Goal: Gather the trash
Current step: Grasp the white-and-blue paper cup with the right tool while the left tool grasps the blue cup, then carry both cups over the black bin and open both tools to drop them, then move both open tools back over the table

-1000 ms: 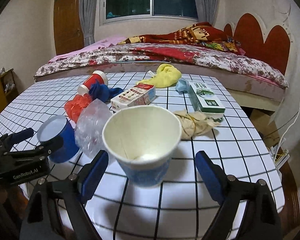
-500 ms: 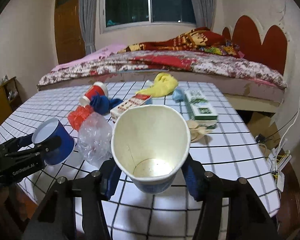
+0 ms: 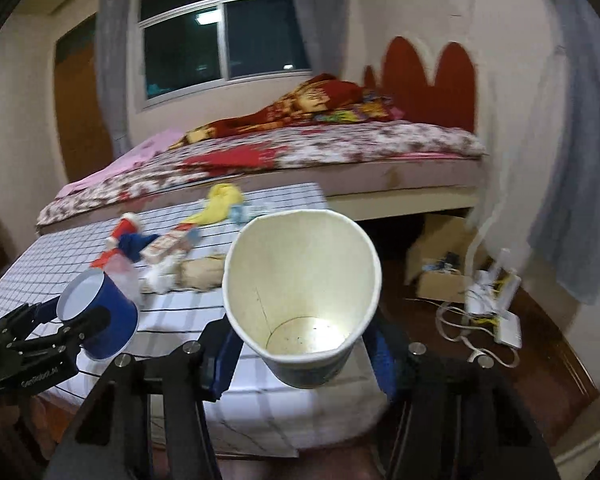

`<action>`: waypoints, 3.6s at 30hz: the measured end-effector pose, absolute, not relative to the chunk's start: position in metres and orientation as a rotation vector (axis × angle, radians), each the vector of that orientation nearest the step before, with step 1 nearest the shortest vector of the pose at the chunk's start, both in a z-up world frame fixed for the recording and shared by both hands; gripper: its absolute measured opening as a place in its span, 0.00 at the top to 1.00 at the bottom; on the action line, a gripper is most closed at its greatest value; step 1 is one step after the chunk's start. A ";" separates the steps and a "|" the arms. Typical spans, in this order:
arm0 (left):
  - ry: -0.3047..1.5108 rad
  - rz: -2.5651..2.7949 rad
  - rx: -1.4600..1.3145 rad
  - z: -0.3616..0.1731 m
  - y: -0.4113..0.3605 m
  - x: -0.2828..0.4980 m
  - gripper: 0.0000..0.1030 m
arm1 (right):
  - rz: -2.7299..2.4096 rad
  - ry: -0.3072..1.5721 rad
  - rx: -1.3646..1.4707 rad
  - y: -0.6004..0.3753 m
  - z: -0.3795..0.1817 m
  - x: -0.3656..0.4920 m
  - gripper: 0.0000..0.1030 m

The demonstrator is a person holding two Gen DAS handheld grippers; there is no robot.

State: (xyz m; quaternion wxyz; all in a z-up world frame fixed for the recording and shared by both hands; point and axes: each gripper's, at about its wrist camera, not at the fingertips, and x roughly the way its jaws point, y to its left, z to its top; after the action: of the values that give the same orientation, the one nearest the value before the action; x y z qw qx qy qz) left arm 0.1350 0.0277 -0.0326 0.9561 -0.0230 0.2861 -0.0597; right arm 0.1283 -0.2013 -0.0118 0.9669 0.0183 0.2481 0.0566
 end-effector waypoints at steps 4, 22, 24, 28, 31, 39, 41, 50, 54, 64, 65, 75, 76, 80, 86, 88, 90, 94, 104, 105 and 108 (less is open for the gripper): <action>0.586 -0.214 -0.023 -0.032 -0.014 0.132 0.27 | 0.036 0.504 0.058 -0.244 -0.014 0.109 0.44; 0.663 -0.506 0.041 -0.065 -0.179 0.111 0.27 | -0.150 0.618 0.211 -0.388 -0.063 0.067 0.44; 0.684 -0.511 0.030 -0.075 -0.189 0.116 0.27 | -0.147 0.643 0.224 -0.398 -0.072 0.072 0.44; 0.736 -0.516 0.030 -0.096 -0.206 0.128 0.27 | -0.131 0.699 0.257 -0.410 -0.094 0.091 0.44; 0.758 -0.514 0.041 -0.106 -0.212 0.134 0.27 | -0.123 0.735 0.293 -0.418 -0.110 0.107 0.44; 0.813 -0.495 0.030 -0.129 -0.226 0.155 0.27 | -0.100 0.770 0.365 -0.429 -0.133 0.135 0.41; 0.823 -0.504 0.025 -0.133 -0.230 0.160 0.27 | -0.078 0.760 0.388 -0.431 -0.136 0.142 0.40; 0.844 -0.467 0.035 -0.142 -0.236 0.163 0.05 | -0.136 0.798 0.489 -0.454 -0.152 0.151 0.15; 0.865 -0.442 0.046 -0.146 -0.232 0.161 0.05 | -0.158 0.796 0.492 -0.458 -0.151 0.139 0.15; 0.801 -0.376 0.096 -0.127 -0.213 0.144 0.01 | -0.181 0.768 0.475 -0.449 -0.134 0.111 0.15; 0.796 -0.369 0.101 -0.126 -0.211 0.144 0.01 | -0.181 0.767 0.468 -0.446 -0.133 0.109 0.15; 0.755 -0.335 0.105 -0.110 -0.191 0.135 0.01 | -0.201 0.782 0.341 -0.410 -0.123 0.100 0.15; 0.752 -0.330 0.102 -0.110 -0.188 0.134 0.01 | -0.199 0.783 0.327 -0.406 -0.123 0.099 0.15; 0.750 -0.305 0.090 -0.107 -0.174 0.133 0.01 | -0.180 0.790 0.296 -0.390 -0.120 0.099 0.15; 0.721 -0.277 0.081 -0.094 -0.153 0.126 0.01 | -0.194 0.769 0.189 -0.364 -0.107 0.097 0.15; 0.706 -0.266 0.072 -0.089 -0.142 0.122 0.01 | -0.176 0.741 0.147 -0.350 -0.098 0.097 0.15; 0.691 -0.247 0.060 -0.084 -0.128 0.119 0.01 | -0.161 0.718 0.119 -0.338 -0.090 0.097 0.15; 0.658 -0.176 0.053 -0.070 -0.092 0.116 0.01 | -0.101 0.685 0.099 -0.310 -0.075 0.107 0.15; 0.626 0.050 -0.007 -0.050 0.027 0.127 0.01 | 0.113 0.633 0.032 -0.204 -0.049 0.145 0.15; 0.628 0.080 -0.017 -0.050 0.042 0.129 0.01 | 0.138 0.630 0.020 -0.192 -0.047 0.150 0.15; 0.632 0.131 -0.046 -0.052 0.073 0.135 0.01 | 0.203 0.622 -0.016 -0.159 -0.043 0.164 0.15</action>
State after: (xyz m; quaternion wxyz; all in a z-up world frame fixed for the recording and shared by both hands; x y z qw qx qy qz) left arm 0.1354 0.0731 -0.0516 0.9481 -0.0228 0.3105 0.0642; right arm 0.1635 -0.1585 -0.0432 0.9469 -0.0078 0.3057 0.0995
